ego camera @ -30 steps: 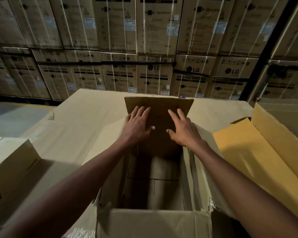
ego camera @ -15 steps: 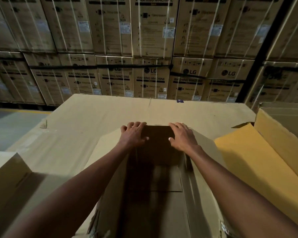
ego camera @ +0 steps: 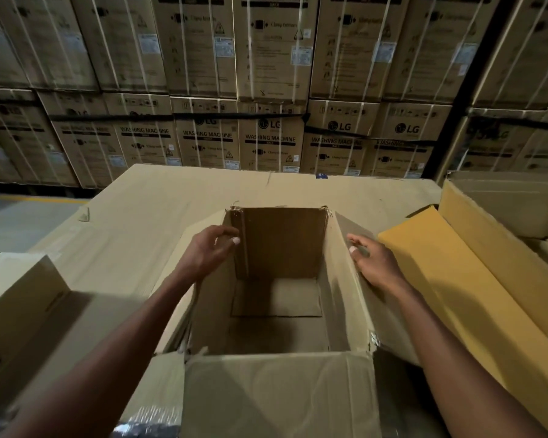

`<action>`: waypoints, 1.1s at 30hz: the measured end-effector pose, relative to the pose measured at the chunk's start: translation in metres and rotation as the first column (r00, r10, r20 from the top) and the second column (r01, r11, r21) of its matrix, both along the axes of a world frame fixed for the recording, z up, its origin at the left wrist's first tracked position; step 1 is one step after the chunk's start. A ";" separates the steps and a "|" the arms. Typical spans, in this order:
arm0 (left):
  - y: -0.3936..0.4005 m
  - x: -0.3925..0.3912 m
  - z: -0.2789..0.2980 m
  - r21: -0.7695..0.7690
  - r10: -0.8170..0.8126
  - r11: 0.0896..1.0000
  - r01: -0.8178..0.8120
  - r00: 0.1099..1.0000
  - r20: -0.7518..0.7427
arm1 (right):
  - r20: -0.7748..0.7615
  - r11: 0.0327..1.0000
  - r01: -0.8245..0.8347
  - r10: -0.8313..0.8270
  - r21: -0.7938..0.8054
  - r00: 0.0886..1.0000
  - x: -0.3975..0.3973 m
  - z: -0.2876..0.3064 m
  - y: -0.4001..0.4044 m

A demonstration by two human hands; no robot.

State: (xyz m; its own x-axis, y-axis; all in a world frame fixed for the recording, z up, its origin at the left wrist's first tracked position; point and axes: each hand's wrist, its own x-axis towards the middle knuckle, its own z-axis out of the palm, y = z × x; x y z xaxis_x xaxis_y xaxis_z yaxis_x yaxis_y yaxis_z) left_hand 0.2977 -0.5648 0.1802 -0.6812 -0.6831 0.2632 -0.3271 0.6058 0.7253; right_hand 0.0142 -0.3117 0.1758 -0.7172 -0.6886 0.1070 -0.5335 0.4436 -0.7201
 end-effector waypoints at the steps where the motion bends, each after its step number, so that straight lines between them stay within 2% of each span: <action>1: 0.004 0.014 -0.003 0.015 0.022 1.000 -0.022 1.000 -0.021 | 0.040 1.000 0.000 0.000 -0.009 0.999 0.004 -0.006 0.016; 9: 0.037 0.111 -0.041 0.275 0.187 0.947 -0.164 0.981 -0.059 | 0.265 0.994 0.038 -0.009 -0.106 0.964 0.032 -0.055 0.102; 13: 0.050 0.138 -0.045 0.457 0.270 0.862 -0.217 0.962 -0.053 | 0.348 0.987 0.045 0.013 -0.157 0.938 0.046 -0.049 0.126; 17: 0.049 0.157 -0.034 0.490 0.139 0.864 -0.117 0.990 -0.009 | 0.358 0.983 0.078 -0.012 -0.168 0.934 0.053 -0.022 0.138; 19: 0.048 0.163 -0.025 0.470 0.115 0.877 -0.104 0.993 0.004 | 0.333 0.980 0.101 -0.039 -0.171 0.942 0.054 -0.007 0.142; 24: 0.037 0.175 0.011 0.269 0.133 0.956 -0.116 0.990 -0.045 | 0.247 0.987 0.062 -0.024 -0.148 0.969 0.050 0.036 0.146; 31: 0.035 0.153 0.075 0.030 0.006 0.999 -0.012 0.984 0.177 | 0.121 0.996 -0.074 0.079 -0.050 0.989 0.061 0.110 0.126; 33: 0.040 0.141 0.092 -0.008 -0.011 1.000 0.013 0.981 0.194 | 0.082 0.994 -0.110 0.110 -0.009 0.991 0.063 0.121 0.114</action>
